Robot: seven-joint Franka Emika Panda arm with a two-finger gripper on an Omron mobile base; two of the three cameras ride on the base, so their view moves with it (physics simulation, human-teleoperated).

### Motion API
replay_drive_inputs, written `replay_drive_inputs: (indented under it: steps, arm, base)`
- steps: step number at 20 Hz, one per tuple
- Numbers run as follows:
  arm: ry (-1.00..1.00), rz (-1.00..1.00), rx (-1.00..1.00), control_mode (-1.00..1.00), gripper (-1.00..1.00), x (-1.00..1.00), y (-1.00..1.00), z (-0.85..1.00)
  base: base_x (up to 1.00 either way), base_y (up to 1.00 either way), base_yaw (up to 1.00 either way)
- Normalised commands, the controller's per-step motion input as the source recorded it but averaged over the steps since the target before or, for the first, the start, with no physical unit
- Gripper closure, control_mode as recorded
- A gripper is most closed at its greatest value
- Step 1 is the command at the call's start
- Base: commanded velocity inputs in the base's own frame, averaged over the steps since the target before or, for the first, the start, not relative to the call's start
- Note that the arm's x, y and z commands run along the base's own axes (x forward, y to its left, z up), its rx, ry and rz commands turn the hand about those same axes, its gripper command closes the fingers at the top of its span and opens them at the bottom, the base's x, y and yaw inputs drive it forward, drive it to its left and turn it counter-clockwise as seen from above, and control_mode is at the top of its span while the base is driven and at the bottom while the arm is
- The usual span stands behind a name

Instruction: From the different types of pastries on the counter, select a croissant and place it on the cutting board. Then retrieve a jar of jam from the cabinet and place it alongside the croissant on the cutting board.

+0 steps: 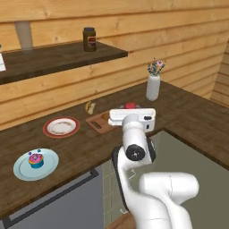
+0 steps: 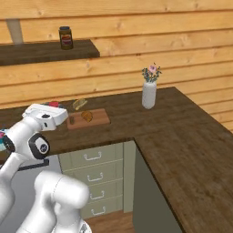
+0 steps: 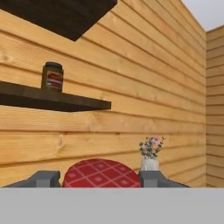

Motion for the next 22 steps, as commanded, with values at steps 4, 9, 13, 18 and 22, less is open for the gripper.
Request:
replay_drive_inputs:
  steps: [4, 9, 13, 18, 22]
  arm:
    - [0.04, 0.00, 0.05, -1.00, 1.00, 0.44, -0.22, -0.01]
    - [0.16, 0.00, 0.14, -1.00, 1.00, 0.96, -0.63, -0.08]
    - [0.07, 0.01, 0.04, -1.00, 1.00, 0.30, -0.16, -0.11]
    - [0.12, 0.01, 0.00, -1.00, 1.00, 0.47, 0.01, -0.81]
    - [0.12, 0.05, 0.00, -1.00, 1.00, 0.36, 0.06, -0.55]
  base:
    - [0.00, 0.00, 0.00]
    - [0.00, 0.00, 0.00]
    - [0.00, 0.00, 0.00]
    - [0.00, 0.00, 0.00]
    - [0.00, 0.00, 0.00]
